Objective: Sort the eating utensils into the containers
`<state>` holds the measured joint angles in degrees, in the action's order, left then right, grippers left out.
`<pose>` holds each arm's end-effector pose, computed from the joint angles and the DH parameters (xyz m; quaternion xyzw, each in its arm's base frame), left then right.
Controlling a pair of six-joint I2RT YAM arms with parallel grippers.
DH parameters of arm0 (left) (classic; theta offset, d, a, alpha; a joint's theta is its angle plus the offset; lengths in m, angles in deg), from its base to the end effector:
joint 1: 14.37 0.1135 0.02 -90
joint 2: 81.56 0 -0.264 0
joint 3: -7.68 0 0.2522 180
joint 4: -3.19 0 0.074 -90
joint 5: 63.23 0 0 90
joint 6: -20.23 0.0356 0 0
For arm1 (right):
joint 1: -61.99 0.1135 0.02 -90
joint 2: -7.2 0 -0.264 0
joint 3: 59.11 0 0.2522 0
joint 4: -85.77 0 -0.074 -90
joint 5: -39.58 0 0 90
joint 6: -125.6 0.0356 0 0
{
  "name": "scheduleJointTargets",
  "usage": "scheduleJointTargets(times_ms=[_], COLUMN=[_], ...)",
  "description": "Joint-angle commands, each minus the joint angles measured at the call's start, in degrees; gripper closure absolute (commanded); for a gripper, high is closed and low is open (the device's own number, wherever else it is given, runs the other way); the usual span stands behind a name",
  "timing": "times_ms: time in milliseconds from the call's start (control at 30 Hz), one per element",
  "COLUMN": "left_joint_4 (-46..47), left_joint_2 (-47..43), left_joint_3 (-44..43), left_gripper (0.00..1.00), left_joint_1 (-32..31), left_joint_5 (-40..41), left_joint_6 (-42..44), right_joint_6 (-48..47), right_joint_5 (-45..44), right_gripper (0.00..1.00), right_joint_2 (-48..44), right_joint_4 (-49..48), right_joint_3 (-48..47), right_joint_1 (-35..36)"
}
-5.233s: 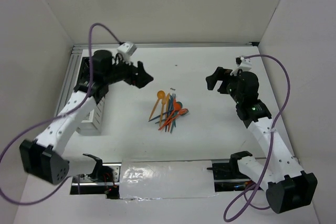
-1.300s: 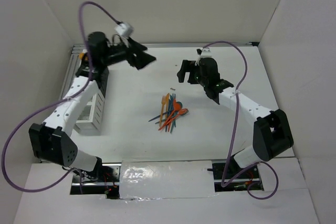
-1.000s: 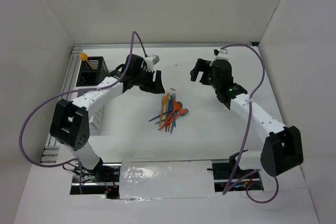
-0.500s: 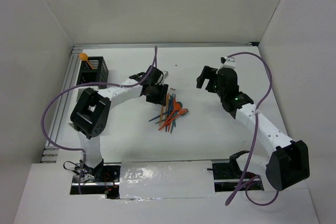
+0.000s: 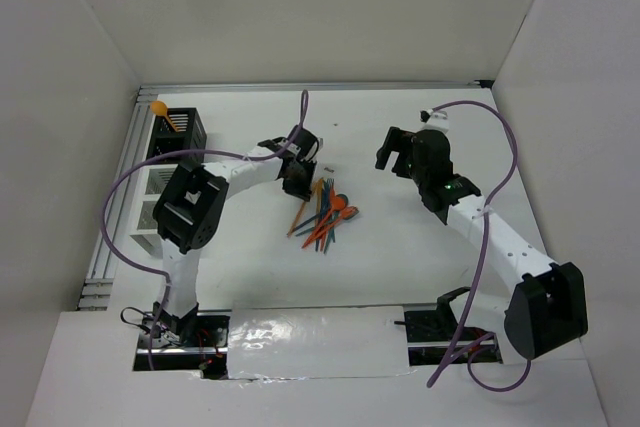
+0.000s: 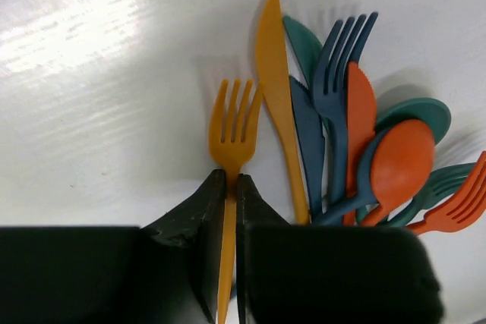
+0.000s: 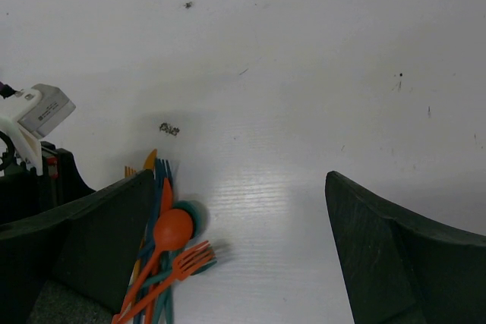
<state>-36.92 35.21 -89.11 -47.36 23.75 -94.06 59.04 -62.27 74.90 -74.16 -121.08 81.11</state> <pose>0.3601 -0.2360 0.1681 0.0800 0.9625 -0.1460 0.2142 0.2563 0.0811 0.2852 0.0866 0.8399 0.1103 0.5243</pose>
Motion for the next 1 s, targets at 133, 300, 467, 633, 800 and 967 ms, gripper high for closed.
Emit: scheduleJointTargets(times_ms=[133,300,467,633,800,967], left_joint_4=[-2.30,-1.00,18.98,36.81,56.61,63.87], left_joint_2=[1.44,-4.59,-20.15,-28.00,-28.35,-22.75], left_joint_3=[-3.28,-4.69,3.10,6.03,9.17,7.27], left_gripper=[0.82,1.00,0.97,0.96,0.95,0.92], left_joint_1=[-0.05,4.15,18.98,34.89,46.07,49.43], left_joint_5=[1.97,1.54,-13.72,-31.60,-36.70,-39.34], left_joint_6=[1.18,2.31,6.09,8.65,5.76,8.90], right_joint_6=[1.26,1.34,1.95,2.93,1.43,0.38], right_joint_5=[-1.15,0.07,5.96,11.15,13.17,15.02], right_gripper=[0.00,0.00,0.00,0.00,0.00,0.00], right_joint_2=[0.68,0.50,-0.90,-0.64,0.32,2.69], right_joint_4=[-0.07,-0.67,-3.83,-6.48,-9.37,-12.37], right_joint_3=[-0.22,-0.75,-1.28,-0.22,-0.22,0.31], right_joint_1=[-0.39,-0.48,-0.13,0.22,0.93,1.71])
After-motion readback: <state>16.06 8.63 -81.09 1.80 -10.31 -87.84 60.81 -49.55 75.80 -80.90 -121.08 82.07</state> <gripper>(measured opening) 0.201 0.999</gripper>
